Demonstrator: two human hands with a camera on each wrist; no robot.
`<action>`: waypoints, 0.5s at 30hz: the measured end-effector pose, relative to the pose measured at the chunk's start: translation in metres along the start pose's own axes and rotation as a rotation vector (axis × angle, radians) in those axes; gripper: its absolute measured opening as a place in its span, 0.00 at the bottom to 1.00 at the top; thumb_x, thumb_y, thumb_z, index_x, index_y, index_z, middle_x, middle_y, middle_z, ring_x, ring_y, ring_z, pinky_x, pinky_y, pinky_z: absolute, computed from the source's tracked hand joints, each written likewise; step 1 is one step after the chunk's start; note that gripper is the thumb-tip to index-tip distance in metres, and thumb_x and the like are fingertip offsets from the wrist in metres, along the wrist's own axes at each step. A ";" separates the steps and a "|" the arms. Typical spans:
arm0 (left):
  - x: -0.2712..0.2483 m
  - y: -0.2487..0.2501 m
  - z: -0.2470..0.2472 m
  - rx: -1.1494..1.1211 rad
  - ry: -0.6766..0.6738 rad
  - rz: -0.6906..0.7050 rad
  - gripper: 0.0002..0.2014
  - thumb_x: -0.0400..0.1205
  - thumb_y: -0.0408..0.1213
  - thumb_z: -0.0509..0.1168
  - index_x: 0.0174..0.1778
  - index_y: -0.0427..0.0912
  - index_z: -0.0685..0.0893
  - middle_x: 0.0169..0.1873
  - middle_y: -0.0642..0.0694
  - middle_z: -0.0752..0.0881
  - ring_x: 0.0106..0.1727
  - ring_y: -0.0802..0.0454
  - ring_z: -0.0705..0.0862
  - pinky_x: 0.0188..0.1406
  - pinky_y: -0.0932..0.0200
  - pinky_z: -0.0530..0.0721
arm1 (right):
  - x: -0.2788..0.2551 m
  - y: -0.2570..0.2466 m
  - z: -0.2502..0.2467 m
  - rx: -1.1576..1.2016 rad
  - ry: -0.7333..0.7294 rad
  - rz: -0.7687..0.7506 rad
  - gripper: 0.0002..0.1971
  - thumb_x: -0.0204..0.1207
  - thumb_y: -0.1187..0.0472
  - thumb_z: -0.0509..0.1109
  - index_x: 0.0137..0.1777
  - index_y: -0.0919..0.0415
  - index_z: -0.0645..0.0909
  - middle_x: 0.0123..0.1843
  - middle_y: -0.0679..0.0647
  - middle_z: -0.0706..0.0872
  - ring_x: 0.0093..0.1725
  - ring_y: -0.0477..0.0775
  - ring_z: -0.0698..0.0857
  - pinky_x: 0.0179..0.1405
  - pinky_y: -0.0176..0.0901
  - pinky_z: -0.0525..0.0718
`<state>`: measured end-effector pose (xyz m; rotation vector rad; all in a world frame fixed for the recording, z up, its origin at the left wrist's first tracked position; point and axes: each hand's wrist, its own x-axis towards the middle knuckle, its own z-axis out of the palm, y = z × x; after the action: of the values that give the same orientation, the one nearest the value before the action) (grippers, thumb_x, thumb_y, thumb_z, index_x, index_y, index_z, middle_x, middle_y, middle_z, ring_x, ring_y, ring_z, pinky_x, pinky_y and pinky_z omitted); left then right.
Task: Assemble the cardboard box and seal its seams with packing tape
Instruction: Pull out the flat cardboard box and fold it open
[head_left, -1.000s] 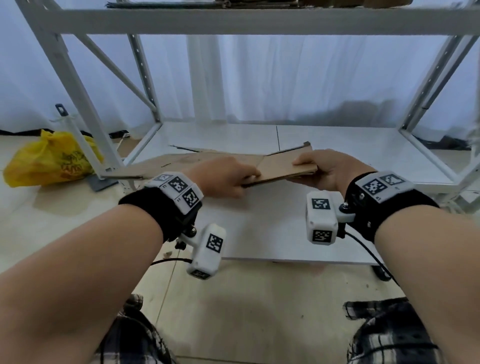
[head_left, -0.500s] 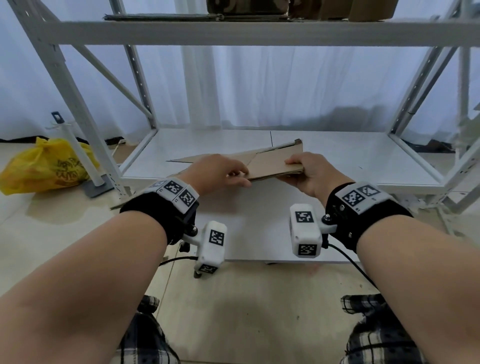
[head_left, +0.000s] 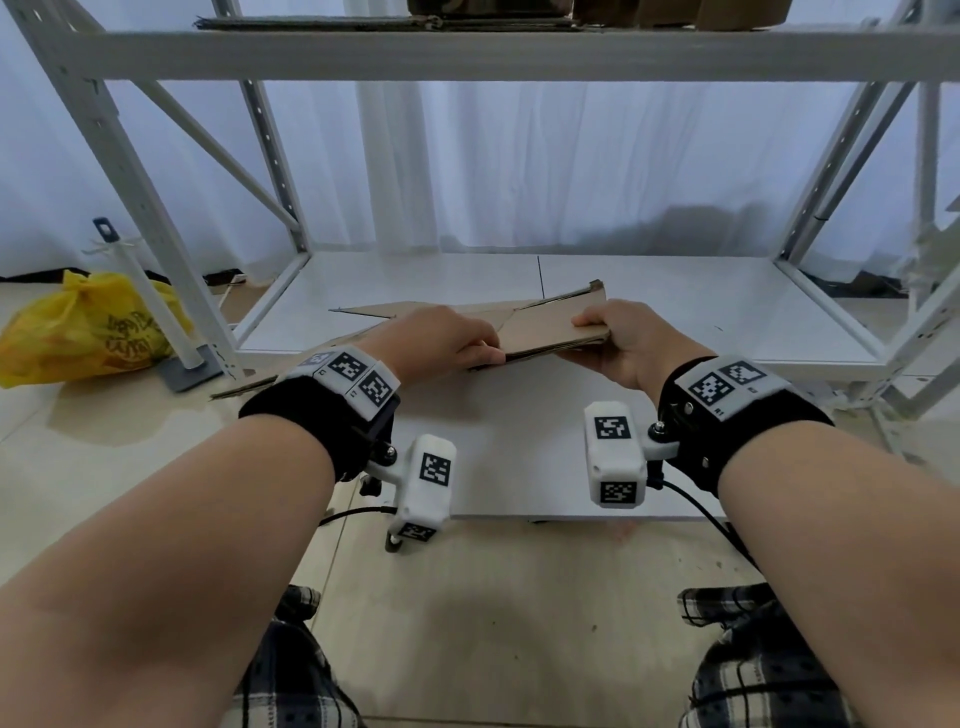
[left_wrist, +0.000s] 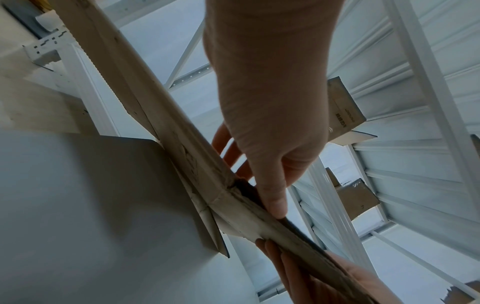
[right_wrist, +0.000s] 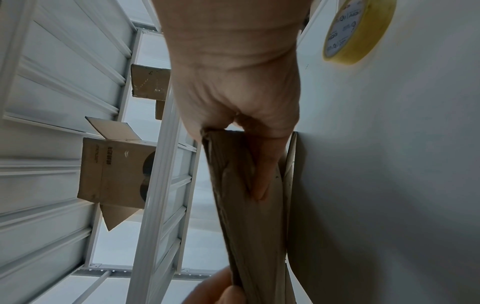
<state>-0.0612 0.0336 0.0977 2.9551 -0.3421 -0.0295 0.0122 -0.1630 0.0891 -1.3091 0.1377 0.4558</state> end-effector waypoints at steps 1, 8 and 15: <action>0.000 0.002 -0.001 0.042 -0.008 0.007 0.17 0.86 0.51 0.56 0.64 0.48 0.82 0.53 0.47 0.87 0.56 0.48 0.82 0.58 0.53 0.77 | 0.000 0.000 -0.001 0.001 -0.002 0.004 0.05 0.79 0.76 0.58 0.50 0.68 0.72 0.43 0.64 0.79 0.38 0.61 0.83 0.26 0.51 0.89; 0.004 0.025 0.000 0.325 -0.006 0.071 0.13 0.87 0.39 0.50 0.66 0.44 0.73 0.47 0.38 0.84 0.47 0.39 0.82 0.47 0.49 0.79 | -0.003 -0.005 -0.006 -0.040 -0.006 0.028 0.06 0.80 0.75 0.57 0.45 0.68 0.72 0.41 0.64 0.80 0.38 0.62 0.83 0.30 0.54 0.88; 0.013 0.024 0.002 0.288 0.011 0.003 0.21 0.83 0.43 0.59 0.73 0.49 0.72 0.60 0.44 0.84 0.60 0.43 0.82 0.56 0.52 0.79 | -0.004 -0.003 -0.006 -0.066 0.032 0.026 0.09 0.79 0.78 0.56 0.55 0.70 0.71 0.44 0.65 0.78 0.40 0.62 0.82 0.23 0.51 0.88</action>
<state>-0.0546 0.0070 0.0993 3.2380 -0.3777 0.0401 0.0111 -0.1707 0.0918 -1.3810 0.1677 0.4648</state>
